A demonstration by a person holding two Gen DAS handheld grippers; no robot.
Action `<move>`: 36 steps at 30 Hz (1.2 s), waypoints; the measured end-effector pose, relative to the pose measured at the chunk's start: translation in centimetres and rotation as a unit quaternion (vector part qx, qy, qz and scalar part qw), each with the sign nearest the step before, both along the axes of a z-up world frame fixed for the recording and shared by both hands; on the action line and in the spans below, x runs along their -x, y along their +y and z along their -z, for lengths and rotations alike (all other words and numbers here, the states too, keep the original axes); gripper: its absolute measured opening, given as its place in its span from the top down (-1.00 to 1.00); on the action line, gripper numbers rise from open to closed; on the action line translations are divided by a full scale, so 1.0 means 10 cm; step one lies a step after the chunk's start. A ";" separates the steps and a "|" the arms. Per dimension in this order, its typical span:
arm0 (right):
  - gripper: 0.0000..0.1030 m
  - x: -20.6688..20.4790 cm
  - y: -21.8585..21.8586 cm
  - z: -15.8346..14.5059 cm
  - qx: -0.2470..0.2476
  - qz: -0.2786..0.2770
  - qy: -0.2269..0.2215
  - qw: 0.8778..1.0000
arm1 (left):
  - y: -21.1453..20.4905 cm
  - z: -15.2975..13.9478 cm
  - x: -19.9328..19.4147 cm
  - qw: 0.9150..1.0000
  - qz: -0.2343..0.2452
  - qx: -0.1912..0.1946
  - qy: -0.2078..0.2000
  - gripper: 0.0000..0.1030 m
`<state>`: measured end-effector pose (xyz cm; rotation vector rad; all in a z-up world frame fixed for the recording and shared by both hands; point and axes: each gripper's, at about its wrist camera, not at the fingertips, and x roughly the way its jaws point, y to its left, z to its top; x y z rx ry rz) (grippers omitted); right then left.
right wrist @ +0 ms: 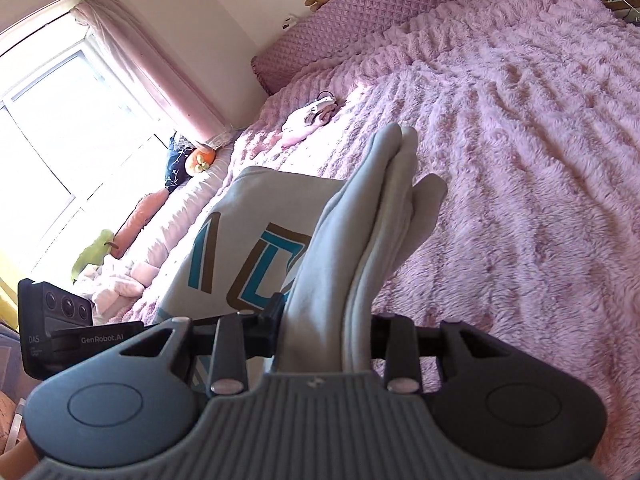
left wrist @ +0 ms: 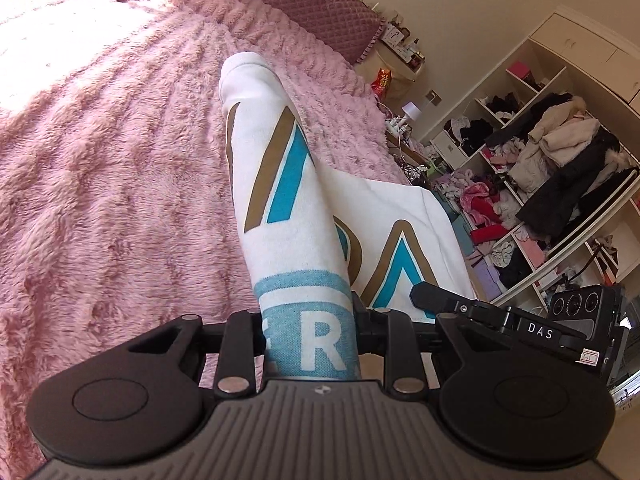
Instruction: Fold small clothes
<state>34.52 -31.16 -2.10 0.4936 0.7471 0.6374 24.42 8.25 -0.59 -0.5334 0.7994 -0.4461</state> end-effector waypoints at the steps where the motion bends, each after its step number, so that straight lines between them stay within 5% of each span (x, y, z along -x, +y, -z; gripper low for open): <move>1: 0.42 0.04 0.09 -0.01 0.003 -0.004 0.000 1.000 | 0.09 0.01 0.04 1.000 -0.005 0.000 0.001 0.42; 11: 0.42 0.33 0.73 0.47 0.057 -0.028 0.028 0.998 | 0.59 0.61 0.19 0.999 -0.020 0.004 0.041 0.42; 19: 0.42 0.21 0.79 1.14 0.095 -0.028 0.071 0.993 | 0.66 1.30 0.15 0.996 -0.027 0.003 0.085 0.42; 23: 0.29 0.14 0.69 1.36 0.085 -0.023 0.081 0.993 | 0.77 1.47 0.15 0.995 -0.035 0.032 0.089 0.32; 29: -0.05 0.13 0.52 1.38 0.100 -0.012 0.068 0.993 | 0.88 1.39 0.18 0.995 -0.031 0.013 0.093 0.11; 33: -0.07 0.38 0.38 1.06 0.138 0.009 -0.003 0.990 | 1.00 0.99 0.37 0.994 -0.053 -0.086 0.044 0.09; 36: -0.07 0.69 0.39 0.80 0.151 -0.009 -0.071 0.986 | 1.07 0.72 0.41 0.993 -0.064 -0.100 0.006 0.09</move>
